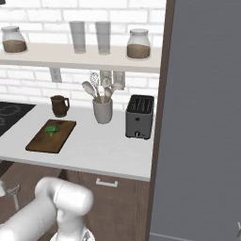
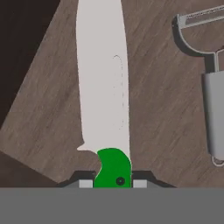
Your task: Place the appropriate cutting tool for cutting the broccoli skin on the cutting board.
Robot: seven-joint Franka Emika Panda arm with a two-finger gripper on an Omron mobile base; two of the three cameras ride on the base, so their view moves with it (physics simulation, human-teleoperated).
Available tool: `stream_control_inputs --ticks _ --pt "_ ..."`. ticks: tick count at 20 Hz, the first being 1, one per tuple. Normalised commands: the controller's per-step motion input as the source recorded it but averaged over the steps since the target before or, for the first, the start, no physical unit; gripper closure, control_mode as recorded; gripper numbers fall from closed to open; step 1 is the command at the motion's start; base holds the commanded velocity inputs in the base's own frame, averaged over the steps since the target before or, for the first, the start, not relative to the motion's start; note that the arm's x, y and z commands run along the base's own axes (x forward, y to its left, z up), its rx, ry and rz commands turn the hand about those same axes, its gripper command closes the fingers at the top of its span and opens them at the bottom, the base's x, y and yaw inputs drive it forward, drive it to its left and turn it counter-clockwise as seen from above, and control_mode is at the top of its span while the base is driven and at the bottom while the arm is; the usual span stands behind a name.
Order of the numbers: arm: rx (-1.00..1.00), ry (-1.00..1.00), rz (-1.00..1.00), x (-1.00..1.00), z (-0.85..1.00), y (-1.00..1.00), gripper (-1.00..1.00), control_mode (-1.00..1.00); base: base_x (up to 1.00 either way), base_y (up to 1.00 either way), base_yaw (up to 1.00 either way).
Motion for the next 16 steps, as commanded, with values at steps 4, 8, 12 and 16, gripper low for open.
stream_control_inputs --ticks 4,8,12,16 --pt "0.0 -0.07 0.0 -0.51 1.0 0.0 1.0 -1.0 0.0 0.0 0.0" --pt "0.0 -0.11 0.0 -0.16 1.0 -0.23 1.0 -1.0 0.0 0.0 0.0" --pt "0.0 -0.15 0.0 -0.07 0.96 -0.47 1.0 -1.0 0.0 0.0 0.0" --pt "0.0 -0.17 0.0 -0.08 0.95 -0.56 1.0 -1.0 0.0 0.0 0.0"
